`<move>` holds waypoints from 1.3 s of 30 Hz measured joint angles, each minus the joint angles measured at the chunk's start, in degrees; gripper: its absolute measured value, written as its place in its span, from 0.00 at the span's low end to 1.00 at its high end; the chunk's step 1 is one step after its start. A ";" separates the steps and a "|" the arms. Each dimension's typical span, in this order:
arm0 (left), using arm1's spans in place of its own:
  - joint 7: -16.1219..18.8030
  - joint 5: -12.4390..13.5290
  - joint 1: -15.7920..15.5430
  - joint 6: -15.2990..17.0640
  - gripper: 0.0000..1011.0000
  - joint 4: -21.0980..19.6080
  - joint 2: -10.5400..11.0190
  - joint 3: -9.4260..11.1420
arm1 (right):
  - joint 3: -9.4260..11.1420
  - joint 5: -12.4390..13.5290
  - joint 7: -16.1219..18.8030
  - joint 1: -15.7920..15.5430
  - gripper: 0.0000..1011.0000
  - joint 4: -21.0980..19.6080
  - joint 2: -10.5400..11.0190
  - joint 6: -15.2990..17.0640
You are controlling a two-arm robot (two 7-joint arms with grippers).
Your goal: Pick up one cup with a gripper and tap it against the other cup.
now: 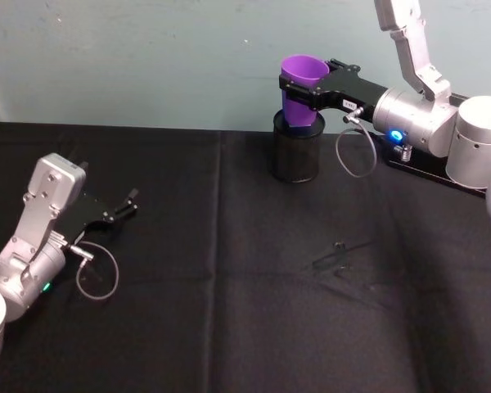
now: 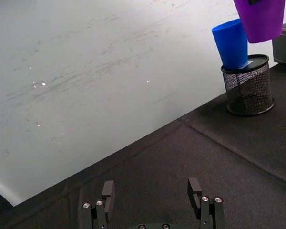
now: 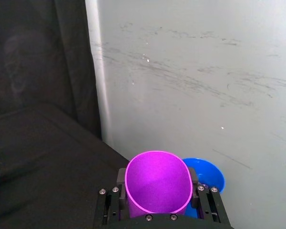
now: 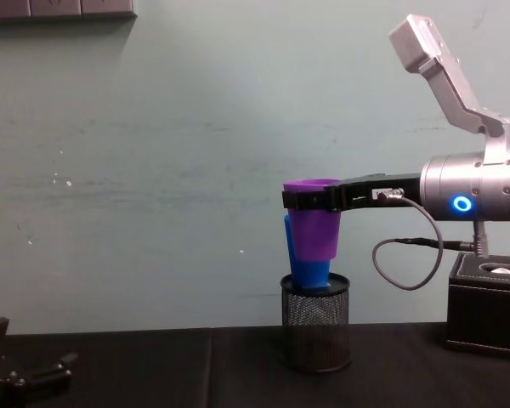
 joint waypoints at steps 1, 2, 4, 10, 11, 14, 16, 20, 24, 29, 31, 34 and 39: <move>0.00 0.00 0.00 0.00 0.99 0.00 0.00 0.00 | 0.08 -0.20 -0.02 0.05 0.72 0.08 -0.08 -0.08; 0.00 0.00 0.00 0.00 0.99 0.00 0.00 0.00 | 0.08 -0.20 -0.02 0.05 0.72 0.08 -0.08 -0.08; 0.00 0.00 0.00 0.00 0.99 0.00 0.00 0.00 | 0.22 -0.42 -0.06 0.09 0.72 0.11 -0.15 -0.16; 0.00 0.00 0.00 0.00 0.99 0.00 0.00 0.00 | 0.64 -0.93 -0.25 0.25 0.72 0.52 -0.44 -0.41; 0.00 0.00 0.00 0.00 0.99 0.00 0.00 0.00 | 0.64 -0.93 -0.25 0.25 0.72 0.52 -0.44 -0.41; 0.00 0.00 0.00 0.00 0.99 0.00 0.00 0.00 | 0.86 -1.19 -0.36 0.29 0.72 0.79 -0.60 -0.60; 0.00 0.00 0.00 0.00 0.99 0.00 0.00 0.00 | 0.99 -1.35 -0.42 0.33 0.72 1.03 -0.74 -0.77; 0.00 0.00 0.00 0.00 0.99 0.00 0.00 0.00 | 1.25 -1.72 -0.47 0.54 0.72 1.69 -1.02 -1.20; 0.00 0.00 0.00 0.00 0.99 0.00 0.00 0.00 | 1.42 -1.99 -0.53 0.65 0.72 2.04 -1.21 -1.55; 0.00 0.00 0.00 0.00 0.99 0.00 0.00 0.00 | 1.64 -2.50 -0.60 0.77 0.72 2.76 -1.55 -2.23; 0.00 0.00 0.00 0.00 0.99 0.00 0.00 0.00 | 1.76 -2.66 -0.66 0.82 0.72 3.03 -1.67 -2.45; 0.00 0.00 0.00 0.00 0.99 0.00 0.00 0.00 | 1.93 -2.93 -0.74 0.88 0.72 3.44 -1.91 -2.80; 0.00 0.00 0.00 0.00 0.99 0.00 0.00 0.00 | 2.25 -3.18 -0.81 0.95 0.72 3.83 -2.13 -3.22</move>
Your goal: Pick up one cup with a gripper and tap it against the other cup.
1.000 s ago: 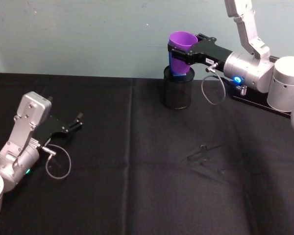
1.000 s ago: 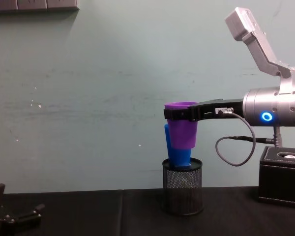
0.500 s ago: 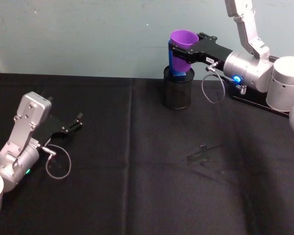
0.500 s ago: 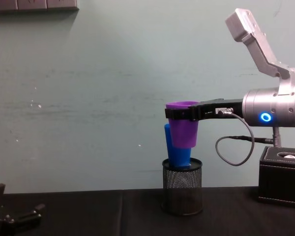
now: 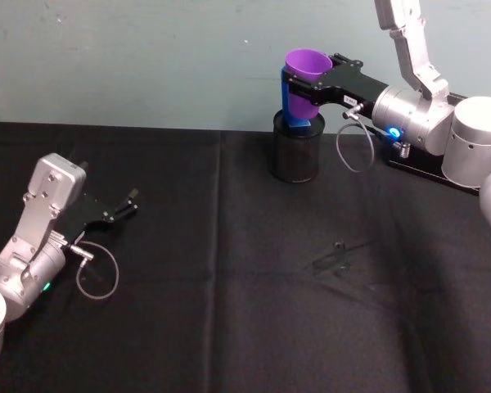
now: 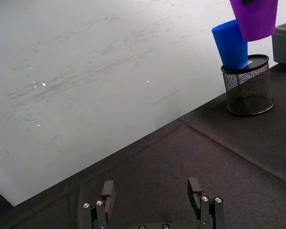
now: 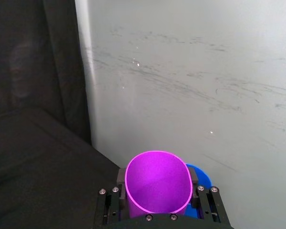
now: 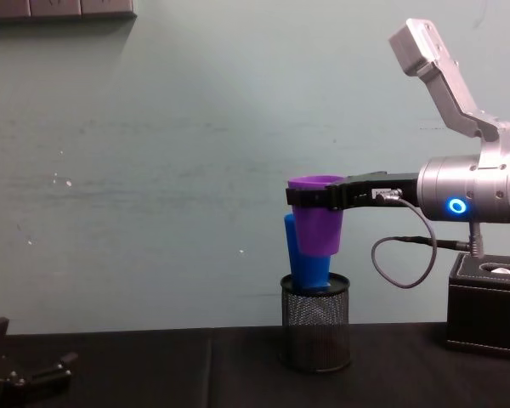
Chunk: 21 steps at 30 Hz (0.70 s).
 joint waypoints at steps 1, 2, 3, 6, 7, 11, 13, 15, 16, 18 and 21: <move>0.00 0.00 0.00 0.00 0.99 0.00 0.00 0.00 | 0.05 -0.04 0.00 0.05 0.72 0.10 -0.05 -0.08; 0.00 0.00 0.00 0.00 0.99 0.00 0.00 0.00 | 0.17 -0.16 -0.01 0.15 0.72 0.31 -0.16 -0.24; 0.00 0.00 0.00 0.00 0.99 0.00 0.00 0.00 | 0.22 -0.20 -0.01 0.20 0.72 0.41 -0.20 -0.31; 0.00 0.00 0.00 0.00 0.99 0.00 0.00 0.00 | 0.41 -0.34 -0.01 0.49 0.72 1.12 -0.48 -0.68; 0.00 0.00 0.00 0.00 0.99 0.00 0.00 0.00 | 0.45 -0.39 0.00 0.55 0.72 1.28 -0.54 -0.77; 0.00 0.00 0.00 0.00 0.99 0.00 0.00 0.00 | 0.69 -0.66 0.01 0.84 0.72 2.04 -0.87 -1.06; 0.00 0.00 0.00 0.00 0.99 0.00 0.00 0.00 | 0.77 -0.73 -0.01 0.90 0.72 2.19 -1.00 -1.06; 0.00 0.00 0.00 0.00 0.99 0.00 0.00 0.00 | 0.89 -0.84 -0.04 1.06 0.72 2.51 -1.18 -1.06; 0.00 0.00 0.00 0.00 0.99 0.00 0.00 0.00 | 0.92 -0.88 -0.05 1.12 0.72 2.64 -1.25 -1.08; 0.00 0.00 0.00 0.00 0.99 0.00 0.00 0.00 | 1.03 -1.00 -0.06 1.25 0.72 3.04 -1.39 -1.21; 0.00 0.00 0.00 0.00 0.99 0.00 0.00 0.00 | 1.14 -1.12 -0.06 1.44 0.72 3.49 -1.54 -1.44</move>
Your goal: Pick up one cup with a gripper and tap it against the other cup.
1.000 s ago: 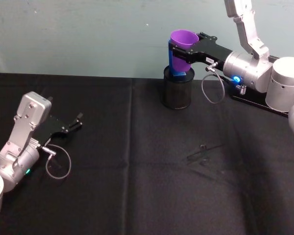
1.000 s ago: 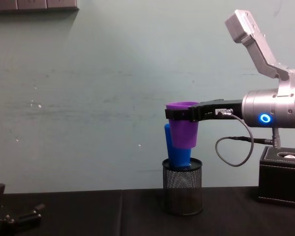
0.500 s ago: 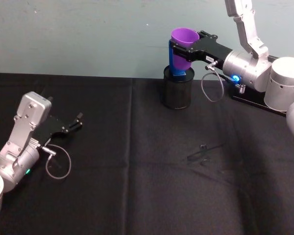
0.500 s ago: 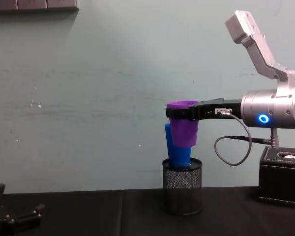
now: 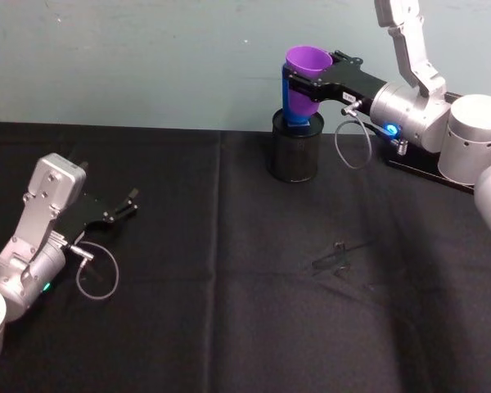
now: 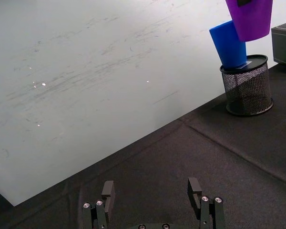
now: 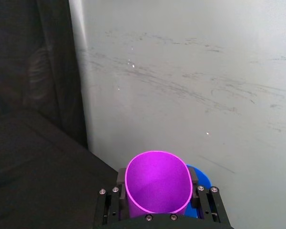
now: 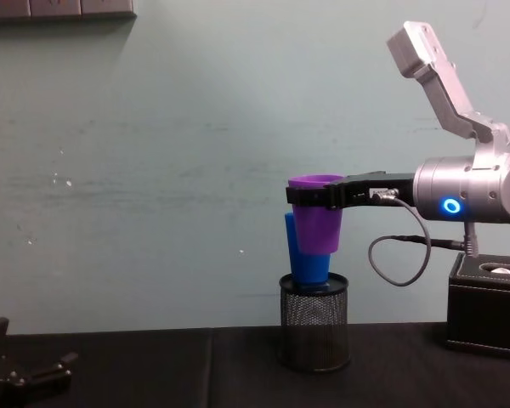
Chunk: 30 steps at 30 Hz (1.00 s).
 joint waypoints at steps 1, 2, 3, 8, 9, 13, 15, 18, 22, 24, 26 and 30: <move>0.00 0.00 0.00 0.00 0.99 0.00 0.00 0.00 | 0.07 -0.06 0.01 0.14 0.72 0.29 -0.10 -0.11; 0.00 0.00 0.00 0.00 0.99 0.00 0.00 0.00 | 0.11 -0.09 0.03 0.23 0.72 0.43 -0.13 -0.16; 0.00 0.00 0.00 0.00 0.99 0.00 0.00 0.00 | 0.17 -0.11 0.04 0.30 0.72 0.57 -0.18 -0.22; 0.00 0.00 0.00 0.00 0.99 0.00 0.00 0.00 | 0.52 -0.22 0.10 0.72 0.72 1.56 -0.51 -0.58; 0.00 0.00 0.00 0.00 0.99 0.00 0.00 0.00 | 0.59 -0.25 0.19 0.83 0.72 1.83 -0.60 -0.65; 0.00 0.00 0.00 0.00 0.99 0.00 0.00 0.00 | 0.79 -0.27 0.48 1.05 0.72 2.39 -0.77 -0.81; 0.00 0.00 0.00 0.00 0.99 0.00 0.00 0.00 | 0.98 -0.20 0.90 1.18 0.72 2.72 -0.91 -0.86; 0.00 0.00 0.00 0.00 0.99 0.00 0.00 0.00 | 1.12 -0.07 1.22 1.23 0.72 2.88 -0.97 -0.86; 0.00 0.00 0.00 0.00 0.99 0.00 0.00 0.00 | 1.08 -0.07 1.22 1.22 0.72 2.85 -0.93 -0.86; 0.00 0.00 0.00 0.00 0.99 0.00 0.00 0.00 | 1.04 -0.06 1.21 1.20 0.72 2.80 -0.93 -0.86; 0.00 0.00 0.00 0.00 0.99 0.00 0.00 0.00 | 1.01 -0.05 1.20 1.19 0.72 2.77 -0.92 -0.85; 0.00 0.00 0.00 0.00 0.99 0.00 0.00 0.00 | 0.97 -0.04 1.19 1.17 0.72 2.70 -0.90 -0.84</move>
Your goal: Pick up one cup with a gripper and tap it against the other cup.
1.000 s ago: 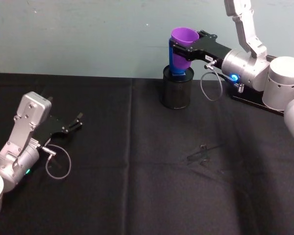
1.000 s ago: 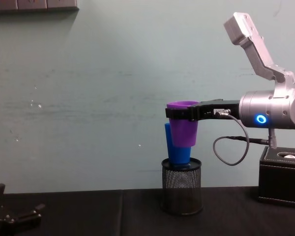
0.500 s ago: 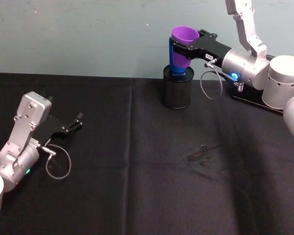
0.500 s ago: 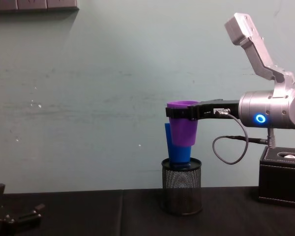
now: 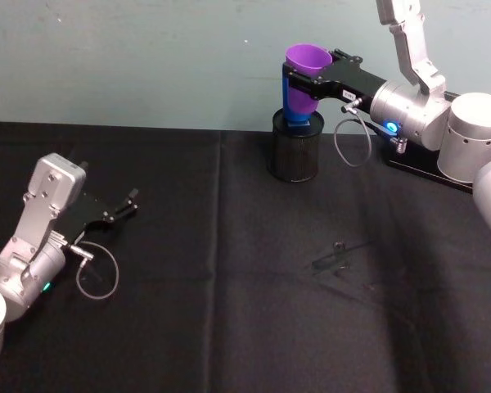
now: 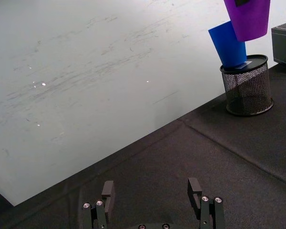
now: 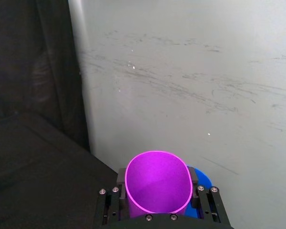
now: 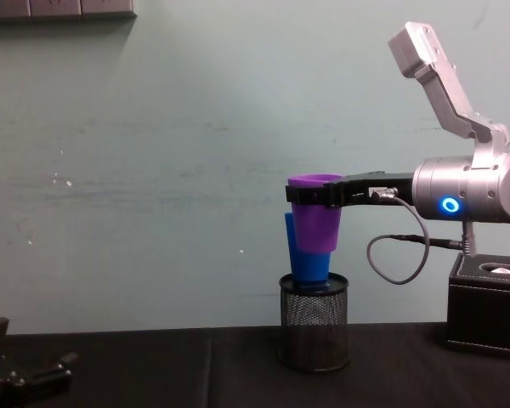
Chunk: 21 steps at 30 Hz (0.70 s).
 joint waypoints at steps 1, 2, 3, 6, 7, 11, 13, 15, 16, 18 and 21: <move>0.00 0.00 0.00 0.00 0.99 0.00 0.00 0.00 | -0.01 0.00 -0.01 -0.01 0.72 -0.01 0.00 0.00; 0.00 0.00 0.00 0.00 0.99 0.00 0.00 0.00 | -0.01 0.00 -0.02 -0.01 0.72 -0.02 0.00 0.01; 0.00 0.00 0.00 0.00 0.99 0.00 0.00 0.00 | -0.02 0.00 -0.05 -0.02 0.72 -0.04 0.02 0.02; 0.00 0.00 0.00 0.00 0.99 0.00 0.00 0.00 | -0.04 0.01 -0.08 -0.03 0.72 -0.06 0.03 0.03; 0.00 0.00 0.00 0.00 0.99 0.00 0.00 0.00 | -0.05 0.01 -0.09 -0.03 0.72 -0.07 0.03 0.03; 0.00 0.00 0.00 0.00 0.99 0.00 0.00 0.00 | -0.07 0.00 -0.12 -0.06 0.72 -0.09 0.05 0.05; 0.00 0.00 0.00 0.00 0.99 0.00 0.00 0.00 | -0.08 0.01 -0.13 -0.06 0.72 -0.09 0.06 0.06; 0.00 0.00 0.00 0.00 0.99 0.00 0.00 0.00 | -0.09 0.00 -0.14 -0.08 0.72 -0.10 0.07 0.07; 0.00 0.00 0.00 0.00 0.99 0.00 0.00 0.00 | -0.09 0.00 -0.14 -0.08 0.72 -0.11 0.07 0.08; 0.00 0.00 0.00 0.00 0.99 0.00 0.00 0.00 | -0.09 0.01 -0.16 -0.08 0.72 -0.12 0.08 0.08; 0.00 0.00 0.00 0.00 0.99 0.00 0.00 0.00 | -0.09 0.01 -0.17 -0.08 0.72 -0.13 0.08 0.08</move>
